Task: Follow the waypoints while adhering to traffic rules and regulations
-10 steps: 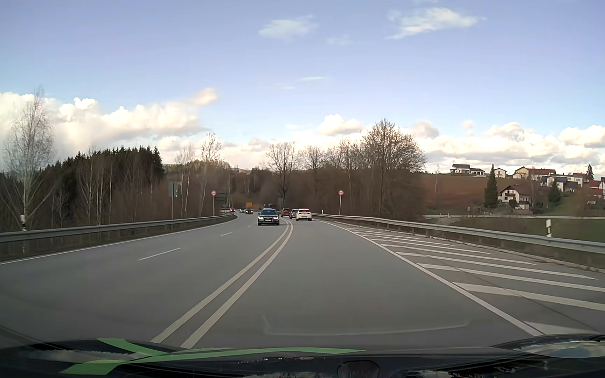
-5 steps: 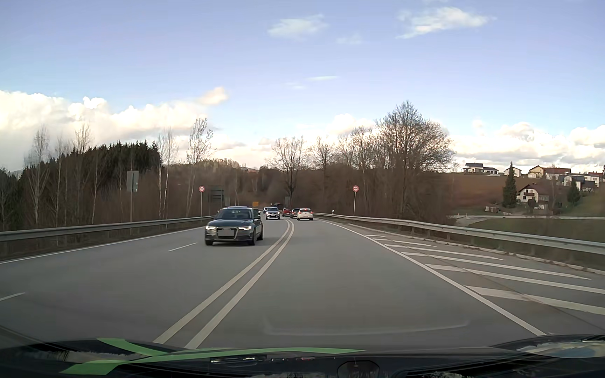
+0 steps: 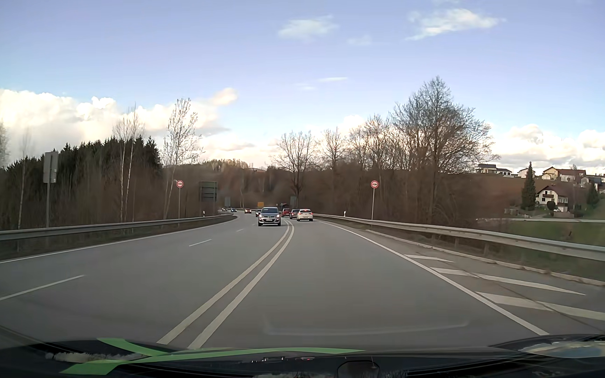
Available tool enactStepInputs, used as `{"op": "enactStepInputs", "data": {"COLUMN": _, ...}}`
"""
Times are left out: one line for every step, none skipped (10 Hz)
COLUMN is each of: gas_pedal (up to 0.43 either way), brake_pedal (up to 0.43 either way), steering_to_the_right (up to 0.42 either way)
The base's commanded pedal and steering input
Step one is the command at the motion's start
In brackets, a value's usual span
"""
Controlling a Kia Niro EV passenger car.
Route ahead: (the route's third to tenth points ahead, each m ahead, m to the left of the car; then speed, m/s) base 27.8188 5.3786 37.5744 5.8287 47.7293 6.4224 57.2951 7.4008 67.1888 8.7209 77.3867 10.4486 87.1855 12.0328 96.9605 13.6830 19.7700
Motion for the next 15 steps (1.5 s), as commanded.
{"op": "enactStepInputs", "data": {"gas_pedal": 0.110, "brake_pedal": 0.000, "steering_to_the_right": -0.012}}
{"op": "enactStepInputs", "data": {"gas_pedal": 0.110, "brake_pedal": 0.000, "steering_to_the_right": -0.012}}
{"op": "enactStepInputs", "data": {"gas_pedal": 0.110, "brake_pedal": 0.000, "steering_to_the_right": -0.014}}
{"op": "enactStepInputs", "data": {"gas_pedal": 0.110, "brake_pedal": 0.000, "steering_to_the_right": -0.016}}
{"op": "enactStepInputs", "data": {"gas_pedal": 0.110, "brake_pedal": 0.000, "steering_to_the_right": -0.016}}
{"op": "enactStepInputs", "data": {"gas_pedal": 0.110, "brake_pedal": 0.000, "steering_to_the_right": -0.016}}
{"op": "enactStepInputs", "data": {"gas_pedal": 0.110, "brake_pedal": 0.000, "steering_to_the_right": -0.016}}
{"op": "enactStepInputs", "data": {"gas_pedal": 0.098, "brake_pedal": 0.000, "steering_to_the_right": -0.016}}
{"op": "enactStepInputs", "data": {"gas_pedal": 0.098, "brake_pedal": 0.000, "steering_to_the_right": -0.015}}
{"op": "enactStepInputs", "data": {"gas_pedal": 0.087, "brake_pedal": 0.000, "steering_to_the_right": -0.014}}
{"op": "enactStepInputs", "data": {"gas_pedal": 0.079, "brake_pedal": 0.000, "steering_to_the_right": -0.014}}
{"op": "enactStepInputs", "data": {"gas_pedal": 0.047, "brake_pedal": 0.000, "steering_to_the_right": -0.014}}
{"op": "enactStepInputs", "data": {"gas_pedal": 0.039, "brake_pedal": 0.000, "steering_to_the_right": -0.013}}
{"op": "enactStepInputs", "data": {"gas_pedal": 0.039, "brake_pedal": 0.000, "steering_to_the_right": -0.011}}
{"op": "enactStepInputs", "data": {"gas_pedal": 0.039, "brake_pedal": 0.000, "steering_to_the_right": -0.011}}
